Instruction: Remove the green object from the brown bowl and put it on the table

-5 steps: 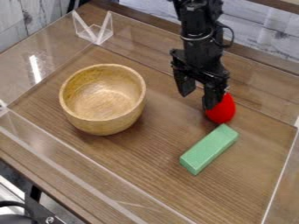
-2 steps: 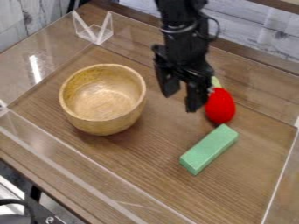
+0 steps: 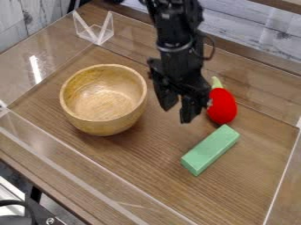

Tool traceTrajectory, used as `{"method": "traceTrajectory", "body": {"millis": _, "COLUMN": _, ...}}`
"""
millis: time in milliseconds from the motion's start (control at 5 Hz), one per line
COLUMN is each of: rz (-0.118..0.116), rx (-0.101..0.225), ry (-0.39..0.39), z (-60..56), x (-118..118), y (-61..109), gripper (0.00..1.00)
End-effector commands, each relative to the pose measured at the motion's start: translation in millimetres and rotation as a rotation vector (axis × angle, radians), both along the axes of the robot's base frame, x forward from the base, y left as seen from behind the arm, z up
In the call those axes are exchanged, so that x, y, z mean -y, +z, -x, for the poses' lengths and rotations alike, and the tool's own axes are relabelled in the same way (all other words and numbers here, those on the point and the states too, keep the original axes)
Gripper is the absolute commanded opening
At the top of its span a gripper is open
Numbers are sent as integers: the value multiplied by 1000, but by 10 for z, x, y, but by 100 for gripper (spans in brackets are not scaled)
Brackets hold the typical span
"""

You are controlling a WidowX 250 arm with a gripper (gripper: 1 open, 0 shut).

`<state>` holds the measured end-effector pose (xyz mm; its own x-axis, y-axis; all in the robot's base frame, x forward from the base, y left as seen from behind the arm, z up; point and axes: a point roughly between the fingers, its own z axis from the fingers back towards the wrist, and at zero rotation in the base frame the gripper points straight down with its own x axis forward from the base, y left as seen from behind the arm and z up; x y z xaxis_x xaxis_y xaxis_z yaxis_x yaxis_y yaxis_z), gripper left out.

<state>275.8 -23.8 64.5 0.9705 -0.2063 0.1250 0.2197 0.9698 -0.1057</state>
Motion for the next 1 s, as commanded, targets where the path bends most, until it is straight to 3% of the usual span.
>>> {"method": "traceTrajectory", "body": {"millis": 0, "rz": -5, "rx": 28, "ry": -56, "z": -11, "x": 121, "y": 145, "gripper": 100}}
{"method": "traceTrajectory", "body": {"millis": 400, "rz": 8, "rx": 40, "ry": -137, "z": -42, "x": 223, "y": 262, "gripper": 100}}
{"method": "traceTrajectory", "body": {"millis": 600, "rz": 0, "rx": 57, "ry": -167, "z": -43, "x": 197, "y": 201, "gripper": 0}}
{"method": "traceTrajectory", "body": {"millis": 800, "rz": -6, "rx": 54, "ry": -207, "z": -48, "x": 176, "y": 133, "gripper": 100}}
